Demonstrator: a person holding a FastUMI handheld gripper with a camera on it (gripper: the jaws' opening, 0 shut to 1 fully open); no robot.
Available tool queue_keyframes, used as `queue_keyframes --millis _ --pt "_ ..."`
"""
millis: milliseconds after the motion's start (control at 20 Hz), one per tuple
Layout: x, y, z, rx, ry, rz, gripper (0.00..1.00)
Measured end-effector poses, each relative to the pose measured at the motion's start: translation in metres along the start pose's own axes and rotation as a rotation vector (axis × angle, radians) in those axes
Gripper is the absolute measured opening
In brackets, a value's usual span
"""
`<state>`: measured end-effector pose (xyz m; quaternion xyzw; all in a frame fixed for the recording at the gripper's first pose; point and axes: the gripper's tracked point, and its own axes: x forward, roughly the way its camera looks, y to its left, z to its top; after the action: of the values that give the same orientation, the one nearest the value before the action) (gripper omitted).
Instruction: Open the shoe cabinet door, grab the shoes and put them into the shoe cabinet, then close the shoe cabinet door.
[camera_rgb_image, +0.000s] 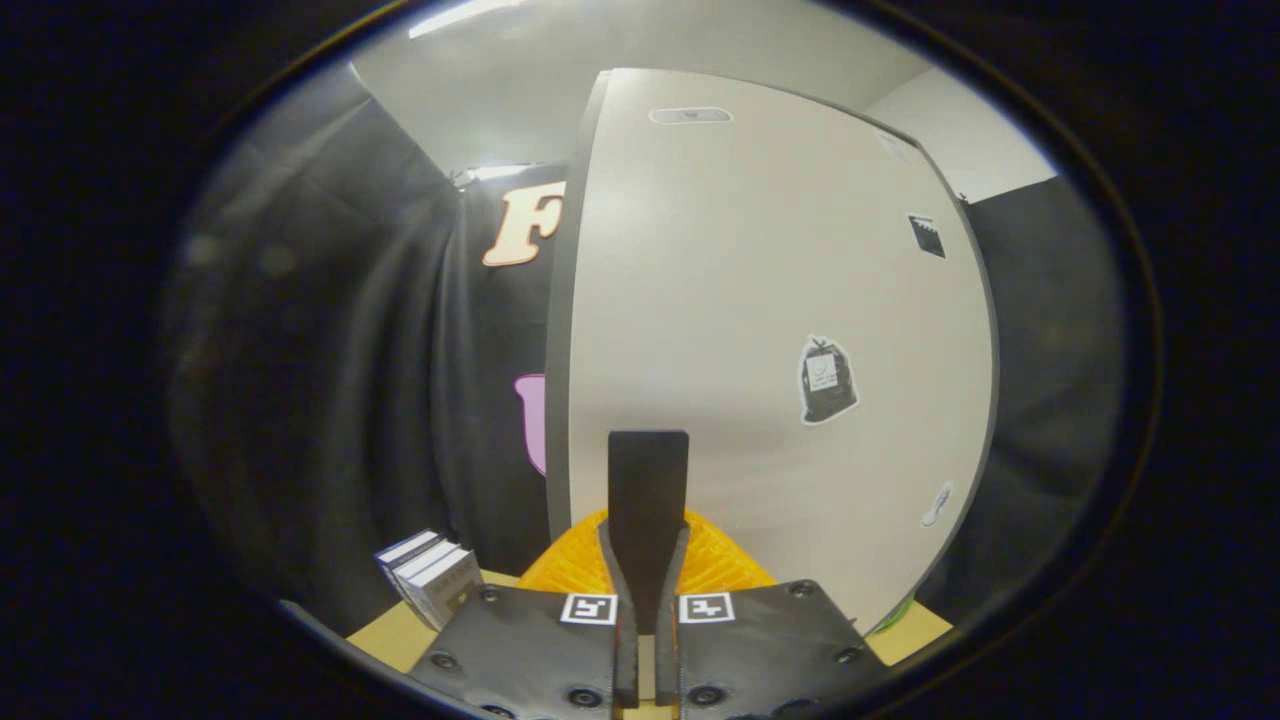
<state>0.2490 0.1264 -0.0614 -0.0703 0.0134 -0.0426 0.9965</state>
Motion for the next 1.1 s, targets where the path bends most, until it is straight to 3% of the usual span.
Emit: queue_keyframes --millis 1100 --pt "-0.118 -0.058 0.004 0.021 0.023 0.148 0.08"
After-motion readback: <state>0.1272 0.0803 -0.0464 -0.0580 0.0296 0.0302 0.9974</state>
